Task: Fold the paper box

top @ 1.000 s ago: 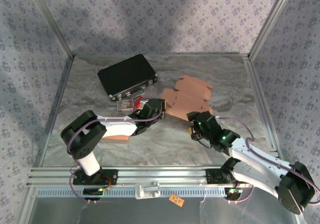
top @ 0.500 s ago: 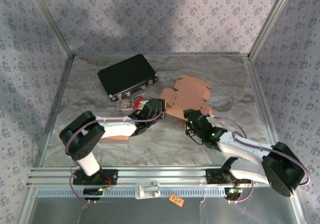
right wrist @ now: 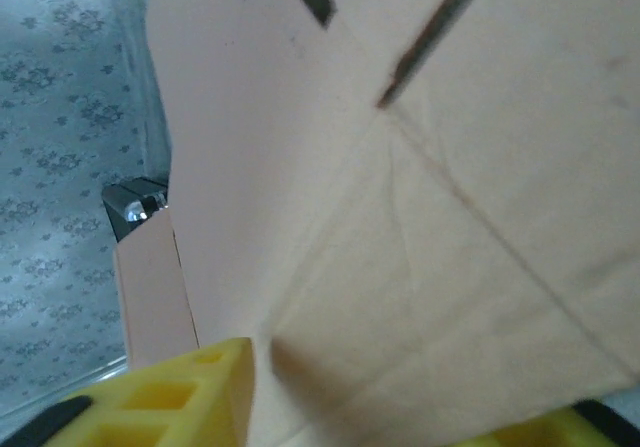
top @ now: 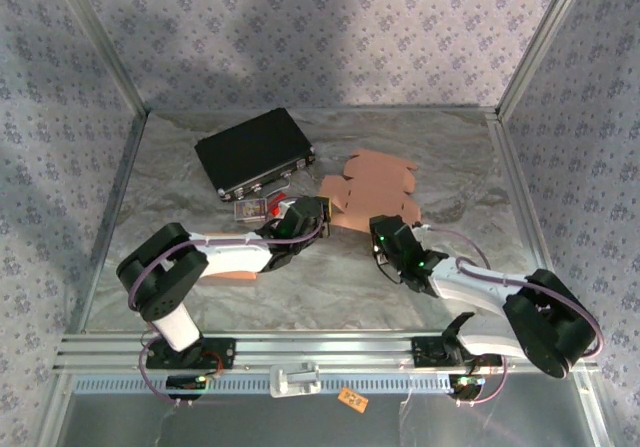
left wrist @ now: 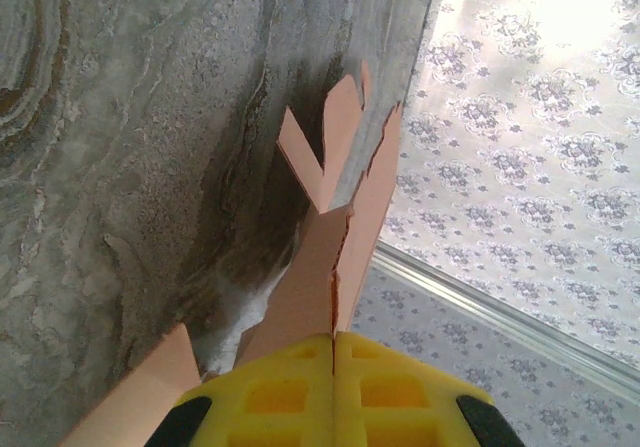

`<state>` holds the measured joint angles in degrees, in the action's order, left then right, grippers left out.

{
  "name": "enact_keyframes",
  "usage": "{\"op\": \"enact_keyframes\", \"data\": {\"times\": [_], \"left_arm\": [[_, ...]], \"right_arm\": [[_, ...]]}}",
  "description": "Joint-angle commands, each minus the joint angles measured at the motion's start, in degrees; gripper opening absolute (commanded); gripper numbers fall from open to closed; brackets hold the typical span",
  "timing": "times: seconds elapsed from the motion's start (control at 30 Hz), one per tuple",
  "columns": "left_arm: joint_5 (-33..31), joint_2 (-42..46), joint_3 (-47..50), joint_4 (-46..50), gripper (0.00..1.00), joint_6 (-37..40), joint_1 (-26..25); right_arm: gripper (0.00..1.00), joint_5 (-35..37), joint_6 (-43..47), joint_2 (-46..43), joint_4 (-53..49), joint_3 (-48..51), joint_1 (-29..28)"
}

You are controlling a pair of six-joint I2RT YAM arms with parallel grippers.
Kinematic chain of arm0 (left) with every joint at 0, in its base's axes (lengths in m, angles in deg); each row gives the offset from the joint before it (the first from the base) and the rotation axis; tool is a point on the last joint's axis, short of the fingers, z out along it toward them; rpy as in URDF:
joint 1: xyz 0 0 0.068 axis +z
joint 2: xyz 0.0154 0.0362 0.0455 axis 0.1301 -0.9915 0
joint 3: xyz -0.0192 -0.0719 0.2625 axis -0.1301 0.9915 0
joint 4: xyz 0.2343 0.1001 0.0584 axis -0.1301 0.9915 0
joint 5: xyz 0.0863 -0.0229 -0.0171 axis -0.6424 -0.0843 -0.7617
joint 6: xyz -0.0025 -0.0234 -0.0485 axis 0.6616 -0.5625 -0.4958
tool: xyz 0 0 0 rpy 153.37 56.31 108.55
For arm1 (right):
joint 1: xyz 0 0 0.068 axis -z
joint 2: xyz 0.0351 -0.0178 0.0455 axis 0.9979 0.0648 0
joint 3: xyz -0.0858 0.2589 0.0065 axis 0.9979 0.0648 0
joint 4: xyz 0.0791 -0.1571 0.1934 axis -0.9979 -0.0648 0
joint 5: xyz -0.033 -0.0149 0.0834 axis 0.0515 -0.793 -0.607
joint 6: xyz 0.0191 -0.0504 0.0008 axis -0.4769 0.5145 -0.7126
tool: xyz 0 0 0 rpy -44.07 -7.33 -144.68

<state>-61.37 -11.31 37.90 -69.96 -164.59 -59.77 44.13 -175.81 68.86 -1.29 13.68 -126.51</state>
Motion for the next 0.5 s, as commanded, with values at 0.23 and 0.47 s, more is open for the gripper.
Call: {"op": "enact_keyframes", "data": {"times": [0.23,0.47], "left_arm": [[-0.2,2.6,0.1,1.3,0.00,-4.7,-0.2],[0.9,4.3,0.9,2.4,0.19,-3.7,0.0]], "right_arm": [[0.22,2.3,2.9,-2.3,1.1,-1.6,2.7],[0.00,0.1,7.6,-5.3,-4.5,-7.2,6.5]]}}
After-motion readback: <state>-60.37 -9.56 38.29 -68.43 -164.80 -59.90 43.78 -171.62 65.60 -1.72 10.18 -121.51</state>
